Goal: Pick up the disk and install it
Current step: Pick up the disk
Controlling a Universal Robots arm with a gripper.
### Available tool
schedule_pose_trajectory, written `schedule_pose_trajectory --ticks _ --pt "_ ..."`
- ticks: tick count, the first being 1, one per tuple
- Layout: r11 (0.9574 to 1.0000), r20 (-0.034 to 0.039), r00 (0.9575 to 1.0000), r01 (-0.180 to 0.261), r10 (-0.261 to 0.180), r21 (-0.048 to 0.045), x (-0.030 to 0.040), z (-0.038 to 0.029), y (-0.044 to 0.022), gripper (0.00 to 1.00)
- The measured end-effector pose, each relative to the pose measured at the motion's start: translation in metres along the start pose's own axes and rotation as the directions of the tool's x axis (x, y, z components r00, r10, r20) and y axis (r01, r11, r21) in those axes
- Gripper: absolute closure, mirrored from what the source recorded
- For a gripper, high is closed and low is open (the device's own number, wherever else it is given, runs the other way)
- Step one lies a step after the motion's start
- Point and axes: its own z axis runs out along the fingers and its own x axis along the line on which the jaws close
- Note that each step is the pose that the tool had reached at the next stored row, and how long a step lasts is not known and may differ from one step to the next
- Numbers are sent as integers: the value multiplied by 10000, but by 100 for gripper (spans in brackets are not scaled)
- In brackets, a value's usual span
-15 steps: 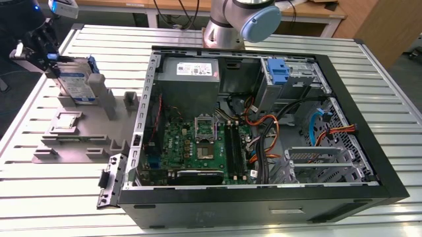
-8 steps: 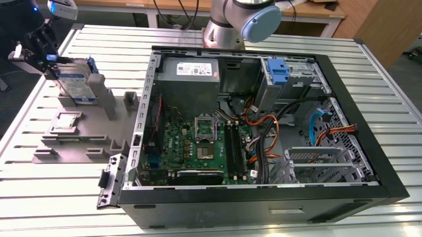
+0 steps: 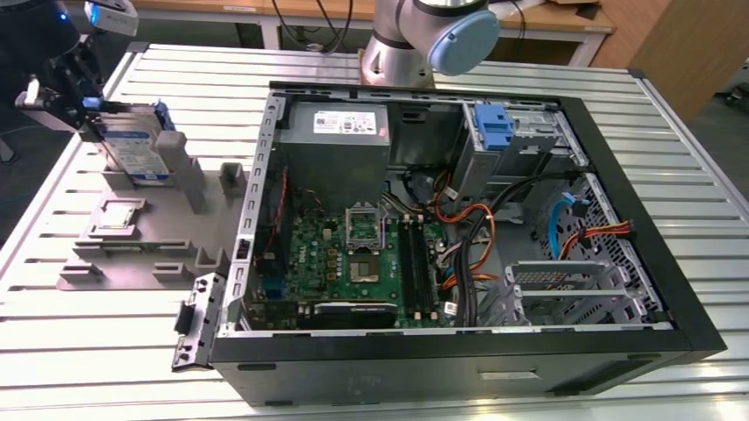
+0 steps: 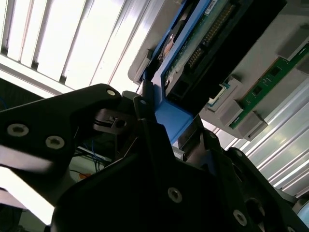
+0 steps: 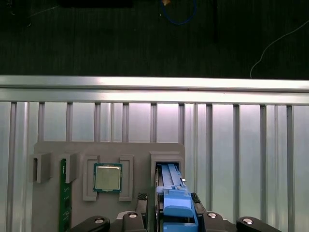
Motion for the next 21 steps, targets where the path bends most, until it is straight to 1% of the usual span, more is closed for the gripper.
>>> schedule_pose_trajectory --ticks 2,3,8,12,21 --pt "10000 -1 10000 0 0 0 0 0 0 56" --pt "10000 0 10000 0 0 0 0 0 0 63" --pt "10000 0 10000 -31 31 1 0 3 0 63" --pt "9995 4 9995 -305 305 10 -1 5 0 63" --pt "9994 6 9994 -353 353 13 -1 6 0 63"
